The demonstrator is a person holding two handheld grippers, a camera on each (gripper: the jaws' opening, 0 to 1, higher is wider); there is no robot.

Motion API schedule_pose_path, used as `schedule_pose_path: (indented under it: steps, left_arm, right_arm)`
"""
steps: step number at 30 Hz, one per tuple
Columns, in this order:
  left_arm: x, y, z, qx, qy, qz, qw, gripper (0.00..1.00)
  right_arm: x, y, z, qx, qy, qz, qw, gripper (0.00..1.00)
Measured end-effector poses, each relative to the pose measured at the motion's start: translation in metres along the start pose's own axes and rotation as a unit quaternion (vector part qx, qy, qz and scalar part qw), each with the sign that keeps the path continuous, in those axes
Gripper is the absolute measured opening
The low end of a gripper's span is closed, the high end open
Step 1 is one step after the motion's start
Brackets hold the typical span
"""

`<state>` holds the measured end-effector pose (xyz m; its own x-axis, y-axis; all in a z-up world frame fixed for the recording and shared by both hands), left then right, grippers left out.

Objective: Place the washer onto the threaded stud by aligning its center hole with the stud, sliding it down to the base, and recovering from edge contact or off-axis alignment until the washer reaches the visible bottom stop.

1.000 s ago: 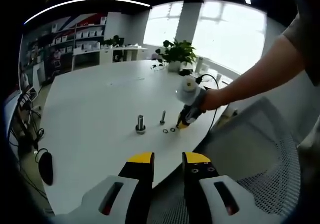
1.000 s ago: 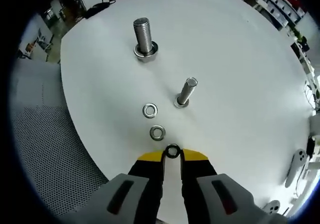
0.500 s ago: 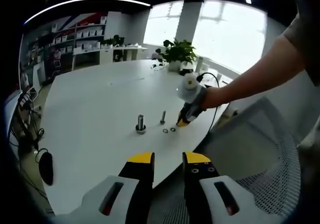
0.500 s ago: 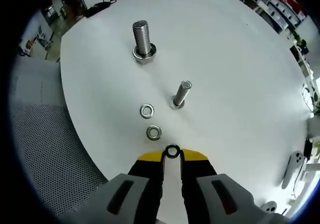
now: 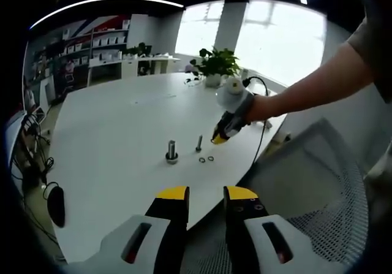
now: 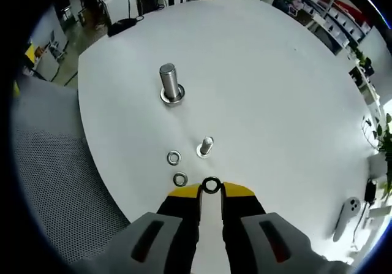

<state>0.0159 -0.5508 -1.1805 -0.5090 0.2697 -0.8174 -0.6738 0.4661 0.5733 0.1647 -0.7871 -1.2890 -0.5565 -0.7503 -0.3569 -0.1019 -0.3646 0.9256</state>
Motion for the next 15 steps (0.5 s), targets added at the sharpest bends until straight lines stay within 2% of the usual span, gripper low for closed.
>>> schedule_pose_path:
  steps: [6,11,15]
  left_arm:
    - [0.000,0.000,0.000,0.000,0.001,-0.001,1.0000,0.20]
    - [0.000,0.000,0.000,0.001,0.000,-0.001,1.0000,0.20]
    - [-0.001,0.001,0.000,0.000,0.001,-0.003,1.0000,0.20]
  right_arm:
    - [-0.017,0.007,0.000,0.004,0.015,-0.021,0.9997,0.14]
    - [-0.025,0.008,0.001,0.009,0.039,-0.021,0.9990,0.14]
    - [-0.028,0.009,0.002,0.008,0.041,-0.024,0.9989,0.14]
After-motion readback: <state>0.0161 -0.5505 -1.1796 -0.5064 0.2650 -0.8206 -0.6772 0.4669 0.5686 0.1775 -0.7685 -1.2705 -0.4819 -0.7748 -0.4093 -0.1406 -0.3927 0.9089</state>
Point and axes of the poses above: the point that each gripper's makers call its tool centre point, and the gripper's own axes: y roughly backward along the fingers, z roughly to its left, x roughly out of its underside, the point moved 4 cm from there along y, roughly backward along the fingers, and after that the axes turned 15 degrees about -x, right-handed, at the moved point
